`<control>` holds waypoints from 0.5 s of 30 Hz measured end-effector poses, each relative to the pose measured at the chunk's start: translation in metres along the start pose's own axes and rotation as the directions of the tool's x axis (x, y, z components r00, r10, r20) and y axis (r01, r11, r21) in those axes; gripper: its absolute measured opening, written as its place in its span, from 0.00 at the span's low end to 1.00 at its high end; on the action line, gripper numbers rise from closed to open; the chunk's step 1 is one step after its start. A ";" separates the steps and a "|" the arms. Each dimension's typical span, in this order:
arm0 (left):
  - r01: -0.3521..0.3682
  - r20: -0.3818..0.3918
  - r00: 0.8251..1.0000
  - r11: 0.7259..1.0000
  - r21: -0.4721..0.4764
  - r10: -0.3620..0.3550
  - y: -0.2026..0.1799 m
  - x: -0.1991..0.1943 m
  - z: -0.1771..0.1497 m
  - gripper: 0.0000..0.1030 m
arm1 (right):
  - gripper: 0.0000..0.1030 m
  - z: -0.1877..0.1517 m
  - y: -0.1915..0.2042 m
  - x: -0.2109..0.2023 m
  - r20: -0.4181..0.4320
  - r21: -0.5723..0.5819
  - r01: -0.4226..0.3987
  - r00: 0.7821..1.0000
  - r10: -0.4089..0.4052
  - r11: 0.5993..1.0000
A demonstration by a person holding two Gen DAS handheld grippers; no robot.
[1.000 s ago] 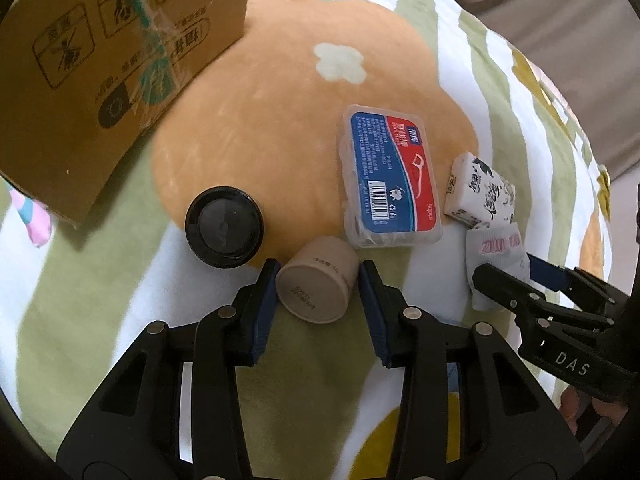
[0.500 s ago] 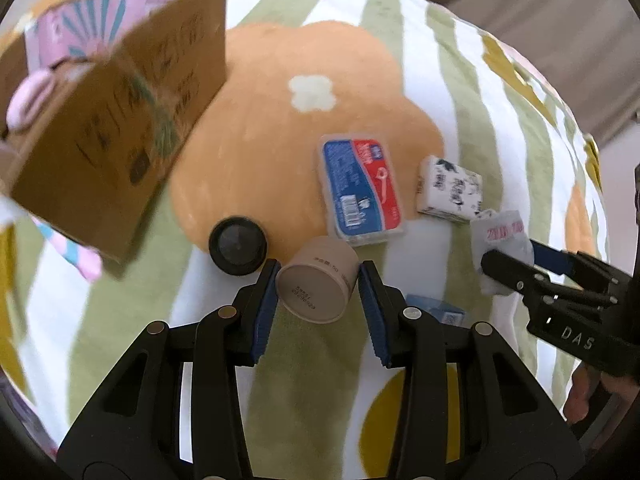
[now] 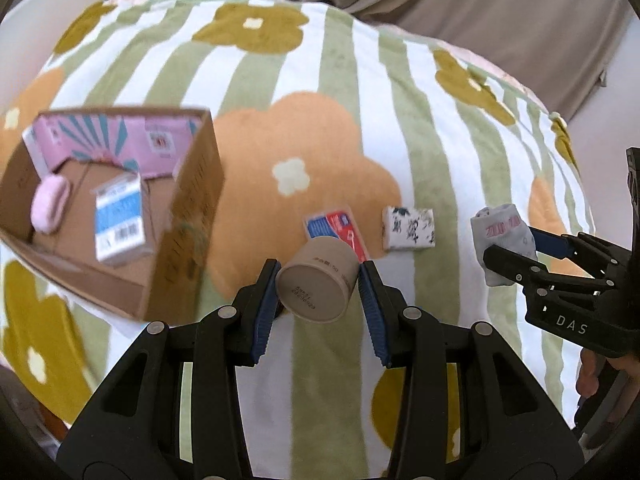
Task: Organize objects
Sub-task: 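Carry the beige cylinder and sock bundle with both tools over the box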
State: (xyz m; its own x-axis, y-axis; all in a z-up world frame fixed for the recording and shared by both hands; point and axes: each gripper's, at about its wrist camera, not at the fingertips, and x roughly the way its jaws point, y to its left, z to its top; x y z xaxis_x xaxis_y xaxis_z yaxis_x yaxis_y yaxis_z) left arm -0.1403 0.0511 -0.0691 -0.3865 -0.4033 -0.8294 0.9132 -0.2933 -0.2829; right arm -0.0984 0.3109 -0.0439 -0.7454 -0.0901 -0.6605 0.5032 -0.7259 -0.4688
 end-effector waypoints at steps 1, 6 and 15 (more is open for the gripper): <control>0.003 0.007 1.000 1.000 0.012 -0.003 0.003 -0.006 0.004 0.36 | 0.54 0.002 0.003 -0.006 0.006 0.000 0.005 1.000 -0.005 1.000; 0.016 0.022 1.000 0.999 0.030 -0.017 0.022 -0.030 0.020 0.36 | 0.54 0.020 0.025 -0.030 0.031 0.014 0.008 0.999 -0.008 1.000; 0.007 0.050 0.999 0.999 0.051 -0.010 0.082 -0.071 0.046 0.36 | 0.54 0.058 0.093 -0.051 0.066 0.007 -0.019 0.998 0.019 1.000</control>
State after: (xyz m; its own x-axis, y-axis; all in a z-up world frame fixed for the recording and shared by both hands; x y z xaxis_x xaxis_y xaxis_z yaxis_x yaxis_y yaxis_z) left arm -0.0443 0.0161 -0.0117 -0.4013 -0.4430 -0.8017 0.9026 -0.3401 -0.2638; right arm -0.0389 0.2087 -0.0202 -0.7631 -0.1483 -0.6290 0.5142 -0.7290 -0.4519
